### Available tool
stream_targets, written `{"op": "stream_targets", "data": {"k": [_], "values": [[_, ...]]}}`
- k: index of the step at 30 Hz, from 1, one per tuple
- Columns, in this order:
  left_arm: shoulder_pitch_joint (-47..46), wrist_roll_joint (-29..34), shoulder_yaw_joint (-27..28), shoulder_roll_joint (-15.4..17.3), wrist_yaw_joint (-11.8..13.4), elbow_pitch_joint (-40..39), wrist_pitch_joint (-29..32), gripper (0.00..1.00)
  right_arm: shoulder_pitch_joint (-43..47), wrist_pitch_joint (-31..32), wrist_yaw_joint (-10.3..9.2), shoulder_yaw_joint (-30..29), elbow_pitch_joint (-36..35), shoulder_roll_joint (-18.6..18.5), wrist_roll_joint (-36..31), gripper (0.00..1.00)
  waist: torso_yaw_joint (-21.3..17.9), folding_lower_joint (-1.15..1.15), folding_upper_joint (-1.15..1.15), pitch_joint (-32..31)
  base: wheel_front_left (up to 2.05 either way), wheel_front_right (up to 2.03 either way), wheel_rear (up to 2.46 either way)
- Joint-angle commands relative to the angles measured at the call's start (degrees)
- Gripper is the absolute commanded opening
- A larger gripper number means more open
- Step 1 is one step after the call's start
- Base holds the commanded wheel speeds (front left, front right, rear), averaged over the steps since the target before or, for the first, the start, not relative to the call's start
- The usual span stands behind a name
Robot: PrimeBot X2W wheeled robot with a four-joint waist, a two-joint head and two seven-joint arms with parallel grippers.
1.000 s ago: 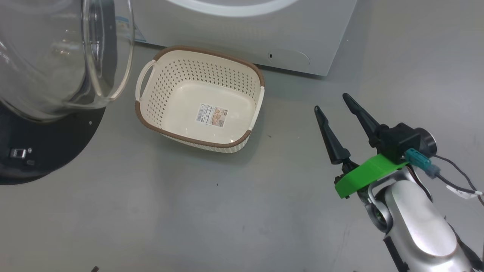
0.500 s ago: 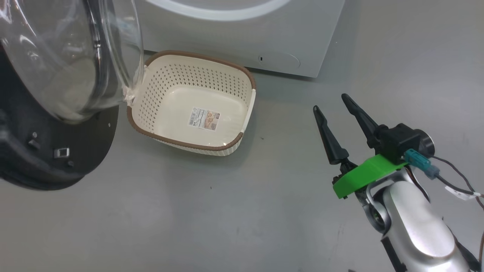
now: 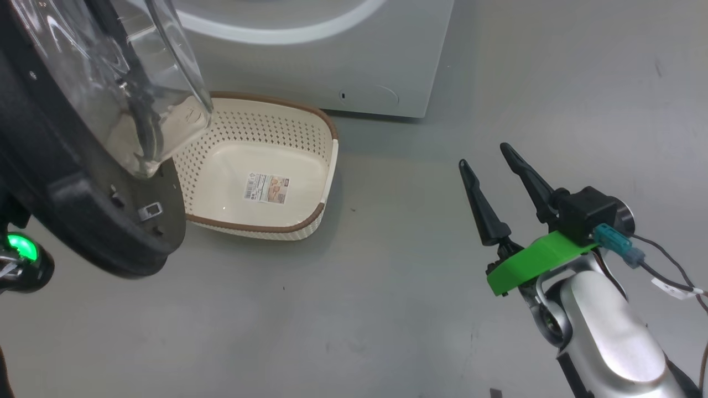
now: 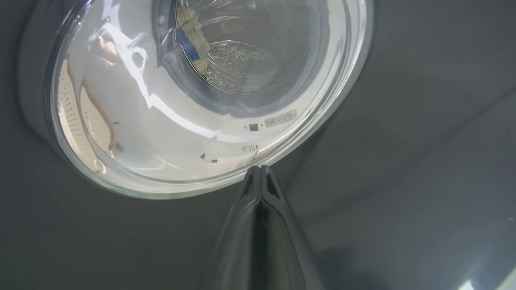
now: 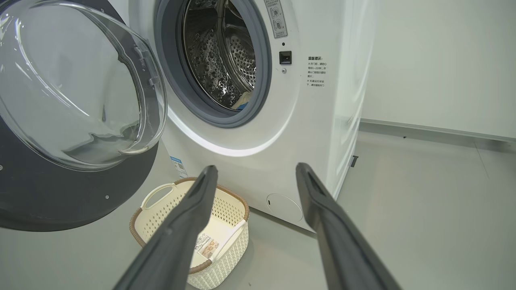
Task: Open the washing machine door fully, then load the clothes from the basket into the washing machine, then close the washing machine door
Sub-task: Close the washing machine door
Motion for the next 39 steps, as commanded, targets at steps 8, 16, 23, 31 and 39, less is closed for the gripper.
{"op": "stream_targets", "data": {"k": [8,16,23,31,39], "values": [[0.32,-1.43,0.56,-1.81,0.41,-4.21,-0.76,0.00,0.26,-0.38,0.00,1.12,-2.81,0.70,1.54,1.00,-4.51,0.00,0.00,-0.84,0.00,0.00,0.00],[-0.19,-1.26,-0.89,-4.71,0.75,-4.96,-1.59,0.00,0.61,-0.38,0.00,0.80,-3.51,0.70,2.52,1.00,-8.55,0.00,0.00,-0.66,0.00,0.00,0.00],[-1.81,-1.97,-0.22,-5.77,1.17,-5.32,-2.85,0.00,0.56,-0.38,0.00,0.10,-4.28,0.71,3.42,1.00,-12.02,0.00,0.00,0.25,0.00,0.00,0.00],[-3.95,-1.55,-0.17,-6.79,1.28,-3.29,-4.78,0.00,1.04,-0.38,0.00,-0.53,-4.93,0.71,4.51,1.00,-15.55,0.00,0.00,0.76,0.00,0.00,0.00],[-6.48,-2.10,-0.27,-8.33,0.87,0.31,-6.53,0.00,1.20,-0.38,0.00,-0.59,-5.40,0.71,5.38,1.00,-18.25,0.00,0.00,1.38,0.00,0.00,0.00]]}}
